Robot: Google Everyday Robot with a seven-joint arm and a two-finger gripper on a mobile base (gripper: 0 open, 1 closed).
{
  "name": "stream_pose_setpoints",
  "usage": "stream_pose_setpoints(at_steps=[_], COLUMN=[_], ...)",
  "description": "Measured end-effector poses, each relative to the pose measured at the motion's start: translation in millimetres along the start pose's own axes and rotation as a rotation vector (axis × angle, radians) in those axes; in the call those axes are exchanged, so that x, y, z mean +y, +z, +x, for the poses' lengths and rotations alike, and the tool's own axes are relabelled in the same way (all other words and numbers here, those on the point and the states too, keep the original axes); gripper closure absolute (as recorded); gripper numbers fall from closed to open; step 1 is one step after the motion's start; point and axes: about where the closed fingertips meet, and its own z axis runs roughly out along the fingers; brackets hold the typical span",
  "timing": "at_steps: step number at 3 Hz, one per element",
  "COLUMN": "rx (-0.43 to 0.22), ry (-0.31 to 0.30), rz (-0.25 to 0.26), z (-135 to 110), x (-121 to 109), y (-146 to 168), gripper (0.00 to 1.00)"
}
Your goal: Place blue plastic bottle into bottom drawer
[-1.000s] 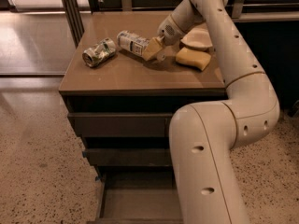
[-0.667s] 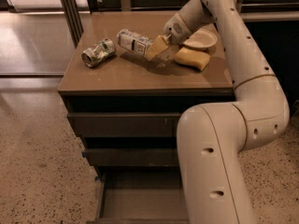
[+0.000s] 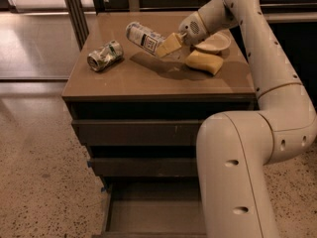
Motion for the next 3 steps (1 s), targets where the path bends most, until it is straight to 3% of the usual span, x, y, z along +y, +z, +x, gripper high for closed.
stream_pose_setpoints(at_steps=[1,2,3], rx=[-0.031,-0.151,-0.328], ry=[0.020,0.003,-0.068], rz=[-0.047,-0.028,0.066], z=[0,-13,-27], x=[16,50,100], y=[-4,-45,-114], gripper=[1.00,1.00,1.00])
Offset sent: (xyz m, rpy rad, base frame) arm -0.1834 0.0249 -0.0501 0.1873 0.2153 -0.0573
